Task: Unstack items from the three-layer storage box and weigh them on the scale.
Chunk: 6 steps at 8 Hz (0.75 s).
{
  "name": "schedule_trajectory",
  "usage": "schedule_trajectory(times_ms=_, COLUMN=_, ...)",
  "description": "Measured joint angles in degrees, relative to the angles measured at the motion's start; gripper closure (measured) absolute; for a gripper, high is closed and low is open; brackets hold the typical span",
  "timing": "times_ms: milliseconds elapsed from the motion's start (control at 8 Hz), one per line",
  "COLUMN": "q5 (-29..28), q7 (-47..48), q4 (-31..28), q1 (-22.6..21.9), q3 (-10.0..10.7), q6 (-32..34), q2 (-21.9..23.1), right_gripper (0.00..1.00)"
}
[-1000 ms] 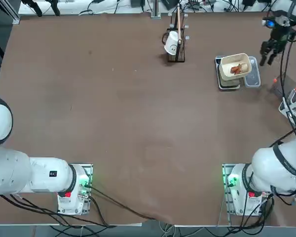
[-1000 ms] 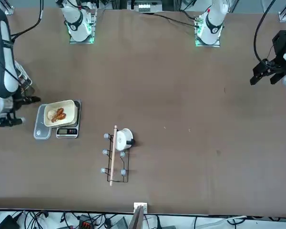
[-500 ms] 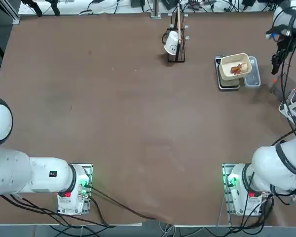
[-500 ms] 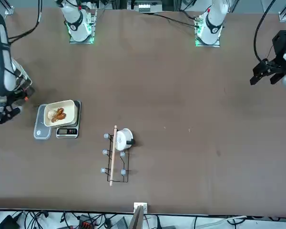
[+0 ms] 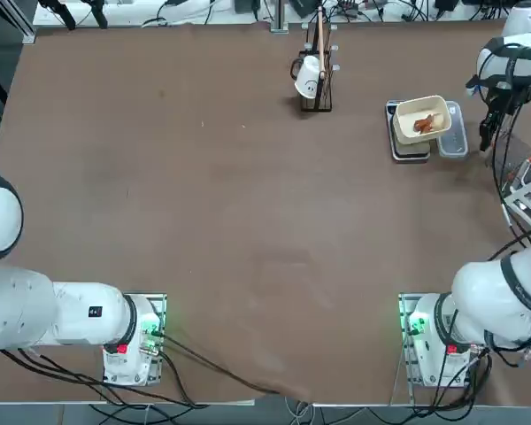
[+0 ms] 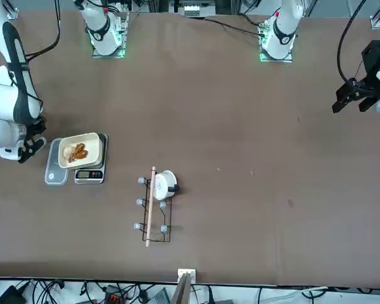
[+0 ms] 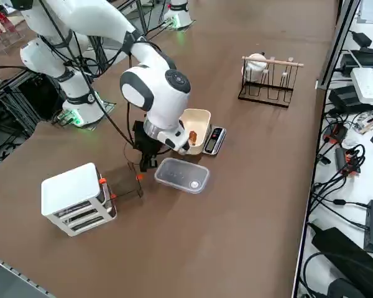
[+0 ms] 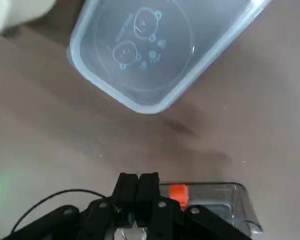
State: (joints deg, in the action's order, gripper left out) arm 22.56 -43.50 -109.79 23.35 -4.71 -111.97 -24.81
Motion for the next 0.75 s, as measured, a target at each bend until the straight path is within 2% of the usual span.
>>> schedule_trajectory(times_ms=750, q5=7.66, q7=-0.32, q4=-3.4, q1=5.9, q3=0.37, q6=-0.23, q2=0.89, right_gripper=0.98)
